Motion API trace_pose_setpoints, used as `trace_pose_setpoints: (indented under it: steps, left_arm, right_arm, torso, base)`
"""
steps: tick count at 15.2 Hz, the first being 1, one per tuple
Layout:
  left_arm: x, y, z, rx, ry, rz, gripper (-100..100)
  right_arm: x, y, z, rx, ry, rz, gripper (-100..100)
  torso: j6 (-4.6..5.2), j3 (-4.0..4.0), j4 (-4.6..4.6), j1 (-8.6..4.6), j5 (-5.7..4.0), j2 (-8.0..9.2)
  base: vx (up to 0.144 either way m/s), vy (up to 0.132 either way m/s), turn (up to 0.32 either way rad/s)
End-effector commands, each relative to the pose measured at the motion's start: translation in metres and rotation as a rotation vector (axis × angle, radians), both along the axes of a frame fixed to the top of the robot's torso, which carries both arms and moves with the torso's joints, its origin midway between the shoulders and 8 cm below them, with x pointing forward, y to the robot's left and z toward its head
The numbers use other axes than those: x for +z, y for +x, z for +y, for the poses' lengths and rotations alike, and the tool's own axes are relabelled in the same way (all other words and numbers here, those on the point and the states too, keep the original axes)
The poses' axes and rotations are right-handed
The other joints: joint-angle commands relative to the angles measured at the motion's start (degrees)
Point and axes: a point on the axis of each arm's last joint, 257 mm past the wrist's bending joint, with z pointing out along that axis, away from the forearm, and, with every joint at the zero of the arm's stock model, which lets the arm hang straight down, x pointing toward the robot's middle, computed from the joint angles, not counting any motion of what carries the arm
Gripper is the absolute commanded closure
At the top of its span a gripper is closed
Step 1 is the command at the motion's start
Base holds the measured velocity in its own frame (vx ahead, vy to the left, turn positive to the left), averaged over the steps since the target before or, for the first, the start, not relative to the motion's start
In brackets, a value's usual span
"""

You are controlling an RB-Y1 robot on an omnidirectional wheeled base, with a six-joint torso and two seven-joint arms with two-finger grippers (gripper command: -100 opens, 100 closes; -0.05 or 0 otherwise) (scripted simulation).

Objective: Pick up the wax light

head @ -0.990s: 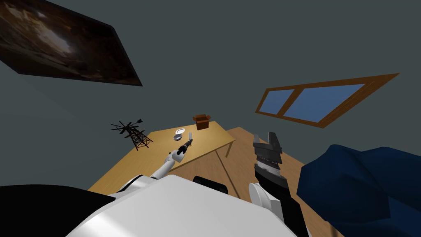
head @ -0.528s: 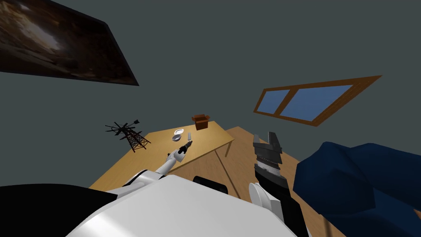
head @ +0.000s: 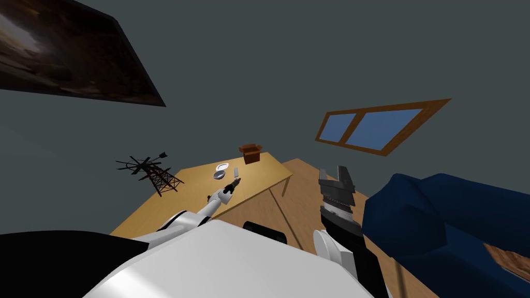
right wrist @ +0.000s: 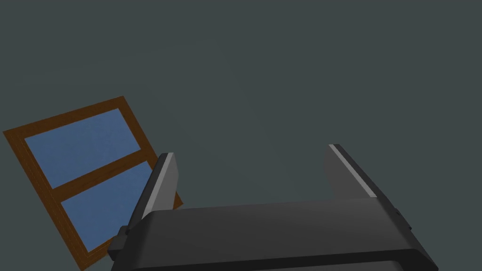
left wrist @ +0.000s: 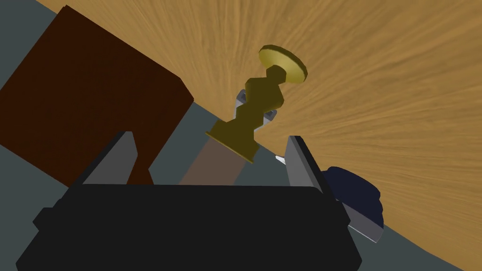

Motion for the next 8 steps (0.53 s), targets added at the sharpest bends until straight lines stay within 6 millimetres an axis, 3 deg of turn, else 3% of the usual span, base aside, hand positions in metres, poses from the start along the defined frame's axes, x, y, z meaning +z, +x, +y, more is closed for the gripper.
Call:
trace_pose_setpoints:
  steps: [1, 5, 8]
  left_arm:
    - [-0.002, -0.003, 0.007, 0.012, 0.000, -0.001, -100]
    - [-0.007, -0.014, 0.028, 0.053, -0.001, -0.002, -100]
    - [-0.006, -0.014, 0.027, 0.051, -0.001, -0.001, -100]
  right_arm:
    - [0.000, 0.000, 0.000, 0.000, 0.000, 0.000, 0]
    - [0.000, 0.000, 0.000, 0.000, 0.000, 0.000, 0]
    - [0.000, 0.000, 0.000, 0.000, 0.000, 0.000, 0]
  torso:
    - [0.00, 0.00, 0.00, 0.00, 0.00, 0.00]
    - [0.02, 0.00, 0.00, -0.01, 0.00, -0.01]
    - [-0.01, 0.00, 0.00, 0.00, 0.00, 0.00]
  base:
    - [0.012, 0.001, -0.056]
    - [0.016, 0.001, -0.154]
    - [0.009, 0.003, -0.028]
